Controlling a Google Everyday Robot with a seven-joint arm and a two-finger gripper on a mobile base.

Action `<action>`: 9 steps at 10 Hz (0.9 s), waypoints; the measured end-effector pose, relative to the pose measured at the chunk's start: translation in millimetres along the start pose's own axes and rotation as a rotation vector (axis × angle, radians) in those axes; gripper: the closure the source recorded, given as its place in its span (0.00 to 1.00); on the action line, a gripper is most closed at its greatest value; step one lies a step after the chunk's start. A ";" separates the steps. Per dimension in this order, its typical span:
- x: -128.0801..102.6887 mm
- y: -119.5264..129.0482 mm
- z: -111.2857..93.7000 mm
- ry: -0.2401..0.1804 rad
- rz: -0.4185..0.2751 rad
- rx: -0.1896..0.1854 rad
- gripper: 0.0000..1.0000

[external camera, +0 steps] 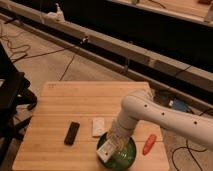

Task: Place the bottle in the ceramic bowl

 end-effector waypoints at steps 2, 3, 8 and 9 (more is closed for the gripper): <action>-1.4 -1.4 1.1 -0.003 -0.003 -0.001 0.79; -0.8 -0.8 0.7 -0.002 -0.001 0.000 0.79; -1.6 -1.8 1.0 -0.003 -0.004 0.000 0.79; -1.6 -1.9 0.9 -0.003 -0.004 0.000 0.79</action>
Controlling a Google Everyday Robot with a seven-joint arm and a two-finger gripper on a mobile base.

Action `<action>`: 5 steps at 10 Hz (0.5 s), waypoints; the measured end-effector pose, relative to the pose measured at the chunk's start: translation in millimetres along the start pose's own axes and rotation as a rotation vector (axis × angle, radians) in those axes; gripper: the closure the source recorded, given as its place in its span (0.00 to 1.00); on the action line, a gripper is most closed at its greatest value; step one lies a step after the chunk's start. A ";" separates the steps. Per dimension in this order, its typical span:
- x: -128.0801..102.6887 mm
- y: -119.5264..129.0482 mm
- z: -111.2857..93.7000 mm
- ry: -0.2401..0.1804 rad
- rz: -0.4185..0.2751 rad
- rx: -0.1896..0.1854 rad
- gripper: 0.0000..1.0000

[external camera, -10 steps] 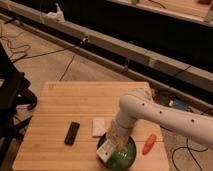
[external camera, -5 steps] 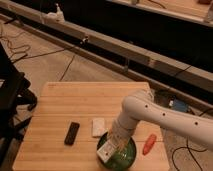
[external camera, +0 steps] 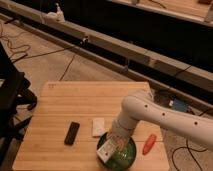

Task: Place the bottle in the ceramic bowl

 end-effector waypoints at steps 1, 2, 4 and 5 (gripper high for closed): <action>0.0 0.0 0.0 0.000 0.000 0.000 0.79; 0.0 0.0 0.0 0.000 0.000 0.000 0.79; 0.0 0.5 0.4 0.001 -0.001 -0.001 0.79; 0.3 1.5 1.1 0.004 -0.003 -0.003 0.79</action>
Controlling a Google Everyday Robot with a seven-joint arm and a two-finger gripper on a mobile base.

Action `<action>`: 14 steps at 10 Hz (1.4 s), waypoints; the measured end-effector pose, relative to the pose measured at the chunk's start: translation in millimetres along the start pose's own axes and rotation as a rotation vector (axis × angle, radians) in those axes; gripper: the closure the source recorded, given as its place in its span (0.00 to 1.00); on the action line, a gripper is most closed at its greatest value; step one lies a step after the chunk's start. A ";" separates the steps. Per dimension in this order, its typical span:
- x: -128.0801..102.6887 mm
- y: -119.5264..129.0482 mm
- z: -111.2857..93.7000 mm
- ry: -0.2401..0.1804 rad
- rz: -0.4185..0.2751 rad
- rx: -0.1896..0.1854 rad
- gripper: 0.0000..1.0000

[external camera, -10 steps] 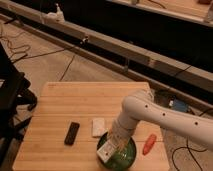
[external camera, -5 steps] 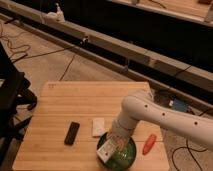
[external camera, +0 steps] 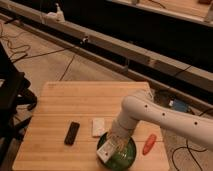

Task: Place the bottle in the ceramic bowl

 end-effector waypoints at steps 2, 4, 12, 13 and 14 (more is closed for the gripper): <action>1.0 1.6 1.0 0.007 -0.004 -0.005 0.79; 4.1 3.1 1.2 0.020 -0.007 -0.010 0.85; 17.2 10.8 4.2 0.001 0.061 -0.006 0.55; 19.7 13.0 4.5 -0.003 0.071 -0.008 0.43; 21.9 15.2 4.8 -0.006 0.079 -0.009 0.32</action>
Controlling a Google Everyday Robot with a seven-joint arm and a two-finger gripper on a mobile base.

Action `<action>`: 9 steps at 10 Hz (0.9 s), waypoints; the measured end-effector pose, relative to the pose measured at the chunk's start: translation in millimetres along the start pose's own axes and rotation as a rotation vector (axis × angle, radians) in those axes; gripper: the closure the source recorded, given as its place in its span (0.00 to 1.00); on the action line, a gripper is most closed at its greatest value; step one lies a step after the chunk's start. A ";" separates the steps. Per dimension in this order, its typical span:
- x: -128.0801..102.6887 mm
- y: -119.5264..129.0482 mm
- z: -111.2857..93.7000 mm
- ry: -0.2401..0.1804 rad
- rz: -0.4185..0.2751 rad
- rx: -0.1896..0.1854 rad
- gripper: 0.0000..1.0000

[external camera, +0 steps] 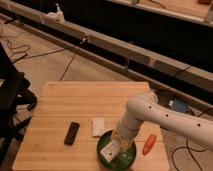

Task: Place the bottle in the ceramic bowl

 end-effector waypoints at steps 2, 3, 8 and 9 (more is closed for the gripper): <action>4.8 2.2 0.4 -0.002 0.013 0.002 0.20; 7.0 2.8 0.7 -0.004 0.017 0.004 0.20; 13.3 7.1 4.8 -0.021 0.032 -0.006 0.20; 13.4 7.4 5.0 -0.021 0.033 -0.007 0.20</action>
